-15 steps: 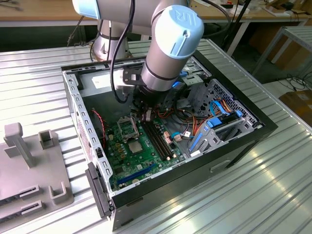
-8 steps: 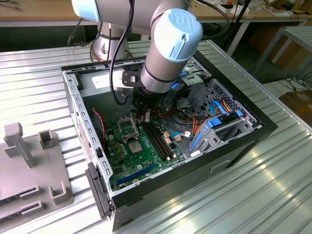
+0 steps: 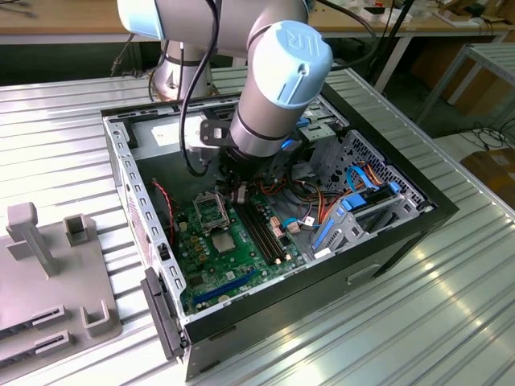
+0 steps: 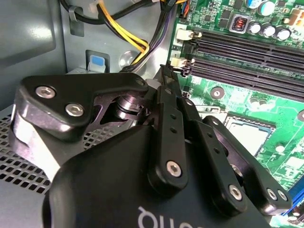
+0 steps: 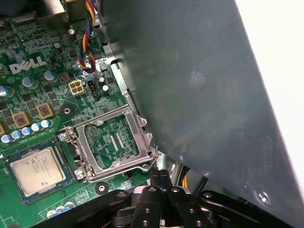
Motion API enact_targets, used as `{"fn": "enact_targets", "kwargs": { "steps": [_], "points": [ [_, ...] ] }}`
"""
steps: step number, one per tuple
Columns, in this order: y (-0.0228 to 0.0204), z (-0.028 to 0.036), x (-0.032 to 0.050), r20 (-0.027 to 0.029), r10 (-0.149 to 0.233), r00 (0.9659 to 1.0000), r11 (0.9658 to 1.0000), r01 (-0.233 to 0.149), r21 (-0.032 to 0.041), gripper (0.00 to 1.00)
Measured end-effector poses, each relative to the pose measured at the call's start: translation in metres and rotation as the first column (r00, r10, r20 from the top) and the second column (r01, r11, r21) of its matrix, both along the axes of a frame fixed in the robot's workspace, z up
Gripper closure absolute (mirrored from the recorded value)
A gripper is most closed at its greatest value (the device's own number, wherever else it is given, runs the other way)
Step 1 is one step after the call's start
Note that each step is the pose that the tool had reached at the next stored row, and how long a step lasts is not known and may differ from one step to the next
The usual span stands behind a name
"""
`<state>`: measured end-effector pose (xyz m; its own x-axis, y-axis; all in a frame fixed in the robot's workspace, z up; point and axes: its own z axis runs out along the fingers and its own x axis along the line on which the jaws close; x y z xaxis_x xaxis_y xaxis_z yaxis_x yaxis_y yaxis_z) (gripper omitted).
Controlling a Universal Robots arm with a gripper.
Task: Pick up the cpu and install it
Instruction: 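Close the cpu cover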
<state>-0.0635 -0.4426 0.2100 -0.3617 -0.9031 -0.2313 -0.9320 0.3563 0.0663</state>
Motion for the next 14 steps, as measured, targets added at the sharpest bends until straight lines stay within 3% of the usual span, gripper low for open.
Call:
{"fn": "enact_targets", "kwargs": {
  "steps": [14],
  "points": [
    [0.0000, 0.0001, -0.0026, -0.0003, 0.000, 1.0000, 1.0000, 0.000, 0.0016, 0.89]
  ]
}}
